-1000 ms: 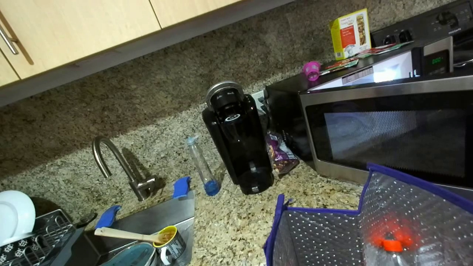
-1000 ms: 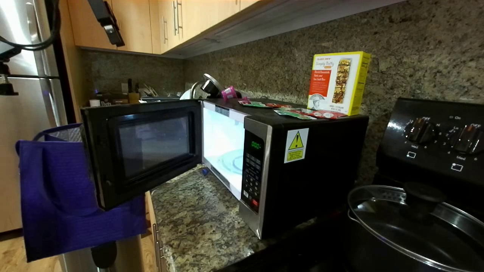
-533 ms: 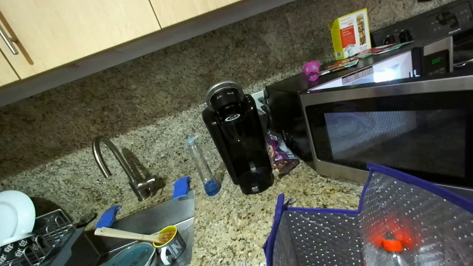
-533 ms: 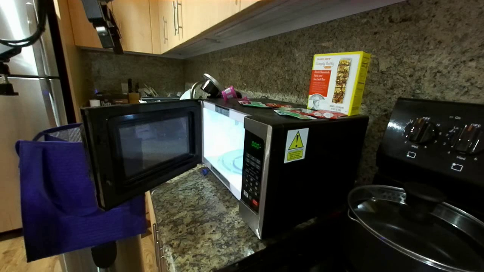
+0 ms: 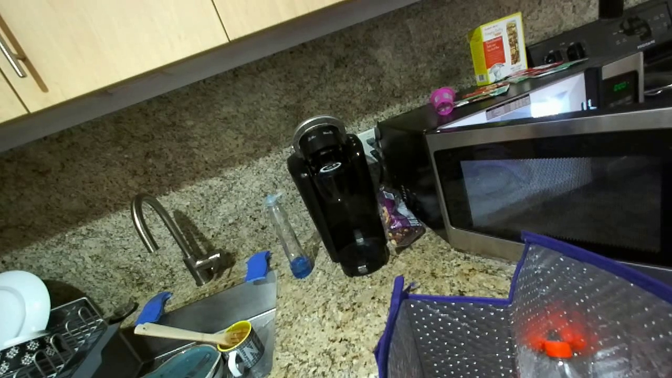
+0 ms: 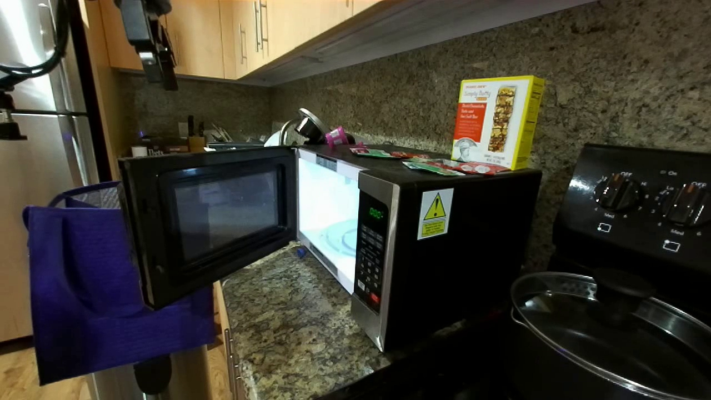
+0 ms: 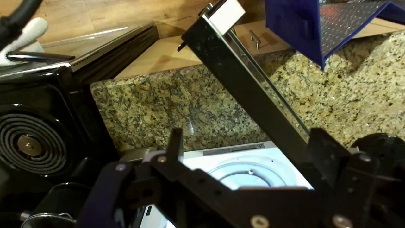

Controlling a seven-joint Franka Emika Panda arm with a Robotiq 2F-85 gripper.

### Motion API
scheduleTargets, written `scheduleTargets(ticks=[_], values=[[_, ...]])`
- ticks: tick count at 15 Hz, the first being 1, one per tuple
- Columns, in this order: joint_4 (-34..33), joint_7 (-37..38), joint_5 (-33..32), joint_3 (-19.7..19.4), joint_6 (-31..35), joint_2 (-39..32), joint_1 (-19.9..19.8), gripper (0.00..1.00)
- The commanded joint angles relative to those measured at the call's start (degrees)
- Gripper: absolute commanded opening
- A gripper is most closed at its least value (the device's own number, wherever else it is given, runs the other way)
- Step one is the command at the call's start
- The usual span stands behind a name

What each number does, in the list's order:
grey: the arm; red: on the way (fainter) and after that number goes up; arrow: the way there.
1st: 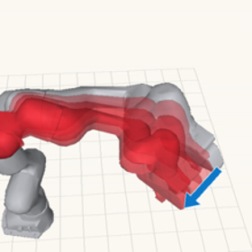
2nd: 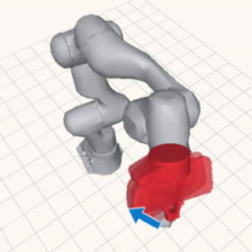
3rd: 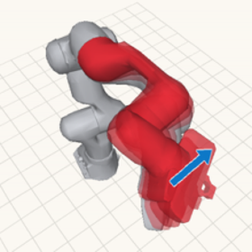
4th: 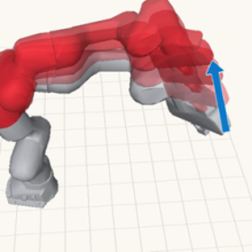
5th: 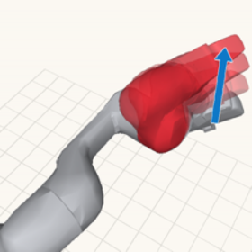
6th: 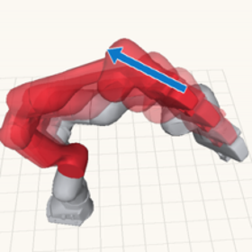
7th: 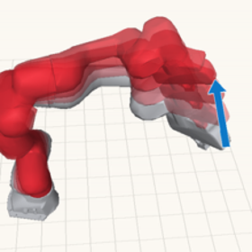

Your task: Pick up the bottle and put it in the bag

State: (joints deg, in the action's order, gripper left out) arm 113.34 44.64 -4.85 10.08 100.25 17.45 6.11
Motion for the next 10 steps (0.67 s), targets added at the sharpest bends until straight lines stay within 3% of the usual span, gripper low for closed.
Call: scheduleTargets(ticks=[1, 5, 10], values=[[-0.99, -3.01, 3.21, 0.09, -2.16, -1.73, -0.19, 1.00], [-1.73, -2.96, 4.83, 0.03, -4.36, -3.44, -0.25, 1.00], [-0.22, -1.44, 3.23, 0.49, -2.30, -2.86, -0.45, 1.00]])
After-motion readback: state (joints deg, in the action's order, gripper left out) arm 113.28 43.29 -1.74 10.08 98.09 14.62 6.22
